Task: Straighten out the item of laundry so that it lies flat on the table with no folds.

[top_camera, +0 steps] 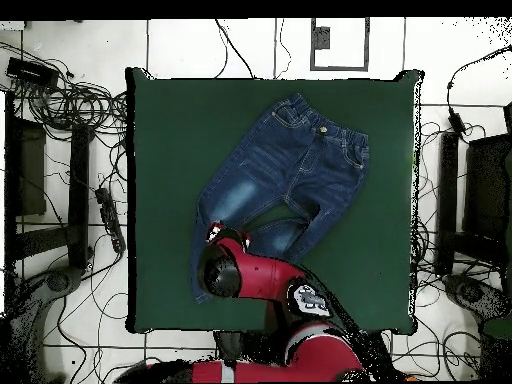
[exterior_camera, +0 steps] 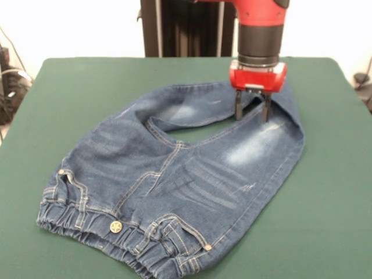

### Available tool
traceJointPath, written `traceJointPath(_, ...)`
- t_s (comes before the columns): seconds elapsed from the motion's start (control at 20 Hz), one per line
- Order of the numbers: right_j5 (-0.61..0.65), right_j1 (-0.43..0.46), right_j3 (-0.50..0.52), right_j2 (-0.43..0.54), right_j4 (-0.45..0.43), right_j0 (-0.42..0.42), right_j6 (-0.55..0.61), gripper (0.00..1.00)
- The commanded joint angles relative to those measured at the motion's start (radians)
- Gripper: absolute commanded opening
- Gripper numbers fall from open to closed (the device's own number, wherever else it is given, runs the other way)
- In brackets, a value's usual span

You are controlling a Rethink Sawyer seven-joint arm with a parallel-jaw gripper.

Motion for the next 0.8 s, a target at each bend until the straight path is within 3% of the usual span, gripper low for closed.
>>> traceJointPath(0.05,-0.072,0.077,-0.011,-0.005,0.056,0.013,0.226,1.0)
traceJointPath(0.4,-0.122,0.1,0.015,0.001,0.103,0.05,0.265,1.0)
traceJointPath(0.8,-0.071,0.04,0.08,0.021,0.21,0.107,0.318,1.0)
